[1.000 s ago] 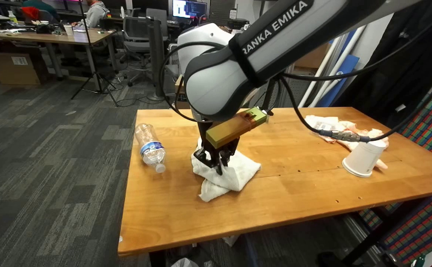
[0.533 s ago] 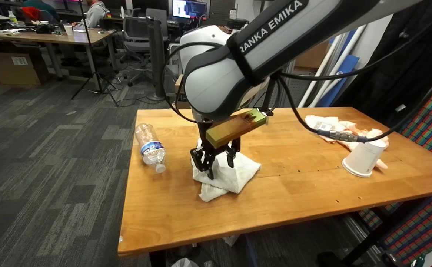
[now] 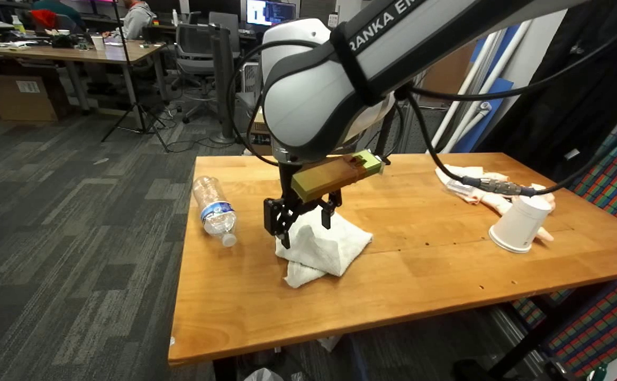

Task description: Fold the towel diagonally twice

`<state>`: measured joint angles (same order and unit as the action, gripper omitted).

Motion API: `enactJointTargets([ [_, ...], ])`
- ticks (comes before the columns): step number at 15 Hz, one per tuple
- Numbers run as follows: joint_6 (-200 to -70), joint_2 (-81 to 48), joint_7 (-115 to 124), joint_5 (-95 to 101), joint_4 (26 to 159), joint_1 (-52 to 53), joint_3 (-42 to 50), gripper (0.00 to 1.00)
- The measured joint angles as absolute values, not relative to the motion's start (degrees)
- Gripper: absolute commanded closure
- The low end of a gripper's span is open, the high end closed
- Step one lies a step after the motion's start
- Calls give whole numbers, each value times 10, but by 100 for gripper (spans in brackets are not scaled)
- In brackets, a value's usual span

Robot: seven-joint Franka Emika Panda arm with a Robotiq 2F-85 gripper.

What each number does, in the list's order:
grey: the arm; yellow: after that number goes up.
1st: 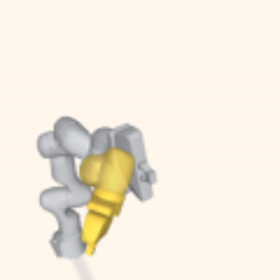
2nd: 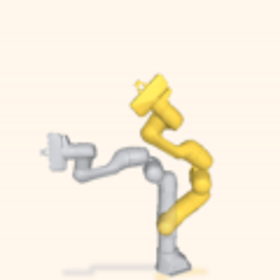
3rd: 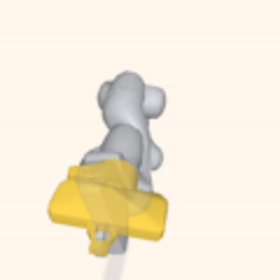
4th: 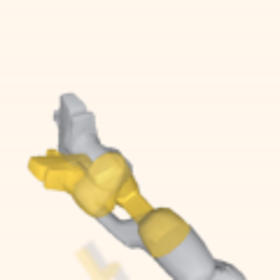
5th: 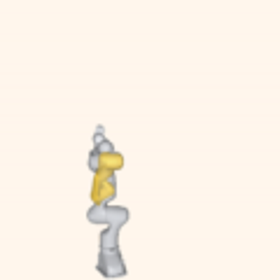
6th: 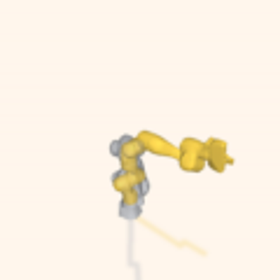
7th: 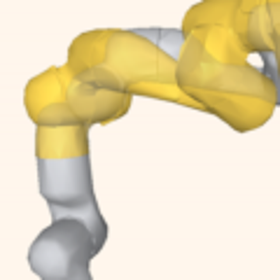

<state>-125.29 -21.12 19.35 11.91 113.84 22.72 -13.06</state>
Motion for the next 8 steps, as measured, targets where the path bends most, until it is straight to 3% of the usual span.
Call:
enactJointTargets([
  [8,-1323,-128,169,65,1223,222,-137,0],
])
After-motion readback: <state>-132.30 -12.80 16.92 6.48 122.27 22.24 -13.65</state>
